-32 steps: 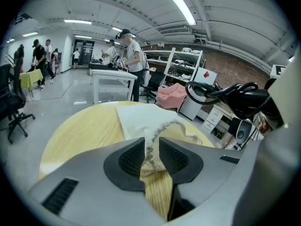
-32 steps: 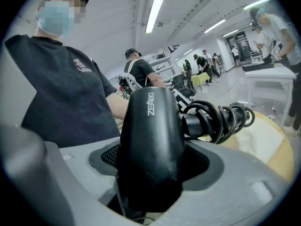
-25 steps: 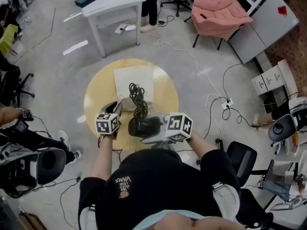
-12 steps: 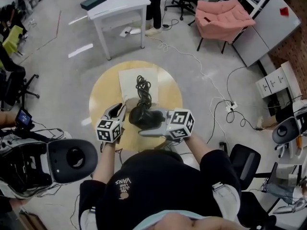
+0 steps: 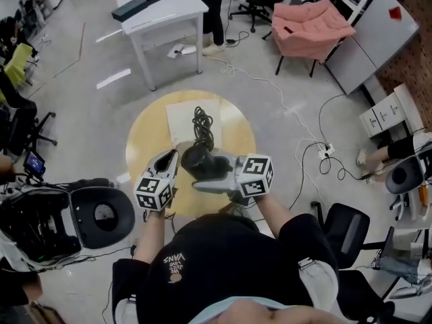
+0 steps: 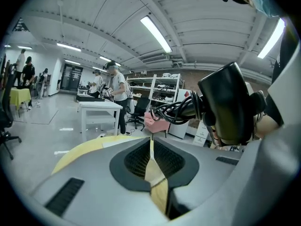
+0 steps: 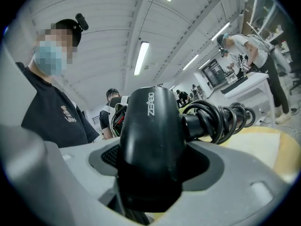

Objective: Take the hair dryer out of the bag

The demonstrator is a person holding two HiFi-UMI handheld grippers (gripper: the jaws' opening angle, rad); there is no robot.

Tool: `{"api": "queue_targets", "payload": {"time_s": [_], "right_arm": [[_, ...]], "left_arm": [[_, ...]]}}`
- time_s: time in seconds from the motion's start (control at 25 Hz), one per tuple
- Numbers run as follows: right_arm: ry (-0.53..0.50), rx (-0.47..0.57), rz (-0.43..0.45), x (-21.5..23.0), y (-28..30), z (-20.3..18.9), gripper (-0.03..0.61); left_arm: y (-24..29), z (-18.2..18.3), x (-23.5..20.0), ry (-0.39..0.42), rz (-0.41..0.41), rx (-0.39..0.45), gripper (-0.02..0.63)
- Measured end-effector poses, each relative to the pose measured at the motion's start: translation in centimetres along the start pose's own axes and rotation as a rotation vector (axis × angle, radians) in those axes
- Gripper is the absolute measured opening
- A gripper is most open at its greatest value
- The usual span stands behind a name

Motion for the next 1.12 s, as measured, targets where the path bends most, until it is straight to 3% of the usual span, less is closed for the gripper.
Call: {"api": "queue_targets", "payload": {"time_s": [0.52, 1.12], "right_arm": [[0.048, 0.131, -0.031, -0.5, -0.9, 0.6, 0.353], [0.067, 0.160, -0.052, -1.1, -1.0, 0.2, 0.353]], "left_arm": [[-3.5, 1.1, 2.4, -0.019, 0.010, 0.091, 0.019], [-5.1, 1.6, 4.1, -0.009, -0.008, 0.110, 0.018]]}}
Point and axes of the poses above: the fingertips, and each gripper's own axes: y forward along the fingers, x to its right, z out of its top, the point moved 10 cm from there along -y, backward along the fingers, and after that the axes turned 7 degrees about -y, right-handed, at the moved point
